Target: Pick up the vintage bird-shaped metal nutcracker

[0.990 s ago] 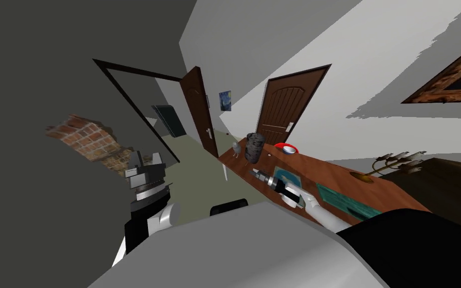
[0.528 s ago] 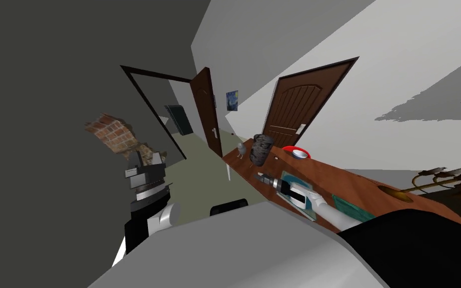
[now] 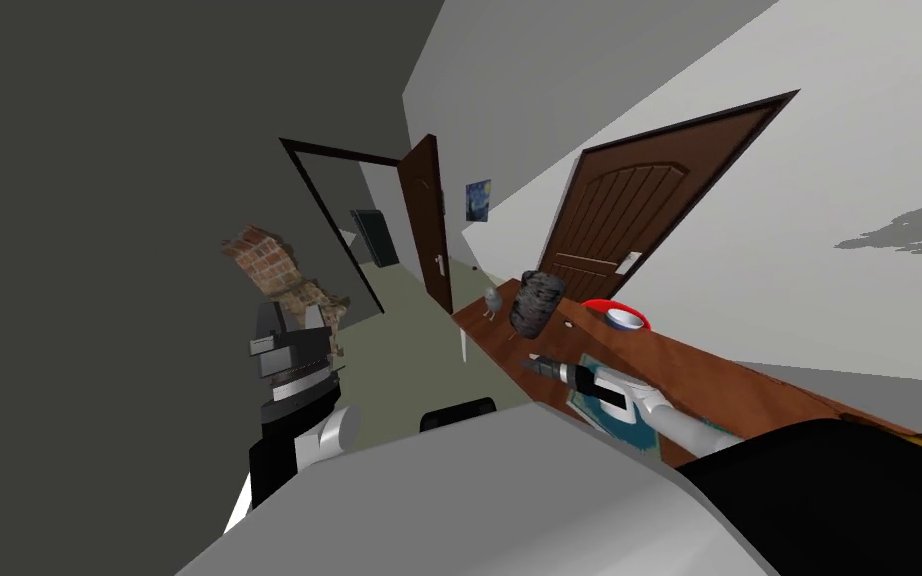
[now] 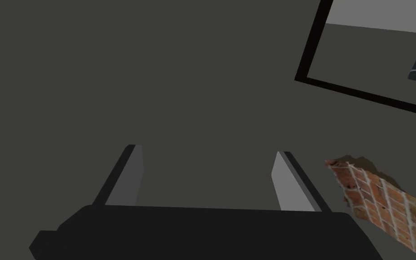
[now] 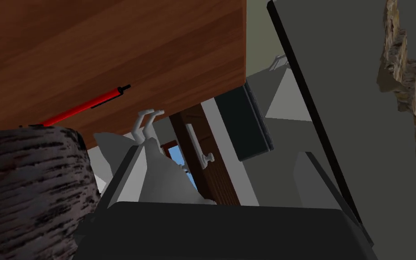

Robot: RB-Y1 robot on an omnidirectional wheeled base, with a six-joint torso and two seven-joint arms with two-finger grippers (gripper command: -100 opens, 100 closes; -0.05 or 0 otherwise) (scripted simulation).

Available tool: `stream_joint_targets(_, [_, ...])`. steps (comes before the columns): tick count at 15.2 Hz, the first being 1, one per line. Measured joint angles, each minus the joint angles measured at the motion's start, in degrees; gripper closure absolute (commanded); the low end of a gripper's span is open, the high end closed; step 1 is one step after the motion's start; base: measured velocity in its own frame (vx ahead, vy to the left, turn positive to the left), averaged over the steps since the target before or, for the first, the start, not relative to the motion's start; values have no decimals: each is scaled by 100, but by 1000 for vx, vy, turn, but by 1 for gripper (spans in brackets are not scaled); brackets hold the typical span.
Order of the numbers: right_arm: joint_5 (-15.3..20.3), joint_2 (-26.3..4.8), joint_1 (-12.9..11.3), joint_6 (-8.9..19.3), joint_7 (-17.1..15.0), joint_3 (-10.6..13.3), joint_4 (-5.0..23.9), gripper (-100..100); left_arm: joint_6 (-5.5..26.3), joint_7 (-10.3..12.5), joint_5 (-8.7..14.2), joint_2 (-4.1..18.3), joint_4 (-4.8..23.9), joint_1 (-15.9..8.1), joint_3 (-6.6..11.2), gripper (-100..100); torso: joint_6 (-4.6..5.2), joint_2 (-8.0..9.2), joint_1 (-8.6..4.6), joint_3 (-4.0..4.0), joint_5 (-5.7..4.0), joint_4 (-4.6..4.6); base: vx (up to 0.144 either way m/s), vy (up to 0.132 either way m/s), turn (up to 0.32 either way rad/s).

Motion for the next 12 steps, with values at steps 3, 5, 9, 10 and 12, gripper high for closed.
stream_joint_targets(3, [150,-230,-81,40,17,206,347,-100,0,0,0,0,0,0,0,0,-1,-4,-3,-2,0,-1,35,-11,207])
stream_joint_targets(5, [232,-370,-146,-36,57,320,711,-100,0,0,0,0,0,0,0,0,-2,-4,-3,-2,0,0,30,-8,210])
stream_joint_targets(9, [359,-671,-197,-39,16,512,1115,-100,0,0,0,0,0,1,1,0,3,1,-4,0,-1,0,26,-14,133])
stream_joint_targets(10, [415,-657,-303,-99,43,591,1384,-100,0,0,0,0,0,0,0,0,-1,1,-3,0,-2,0,31,-16,303])
stream_joint_targets(12, [536,-710,-367,-148,119,759,1760,-100,0,0,0,0,0,0,0,0,0,-2,-5,-1,0,0,25,-22,147])
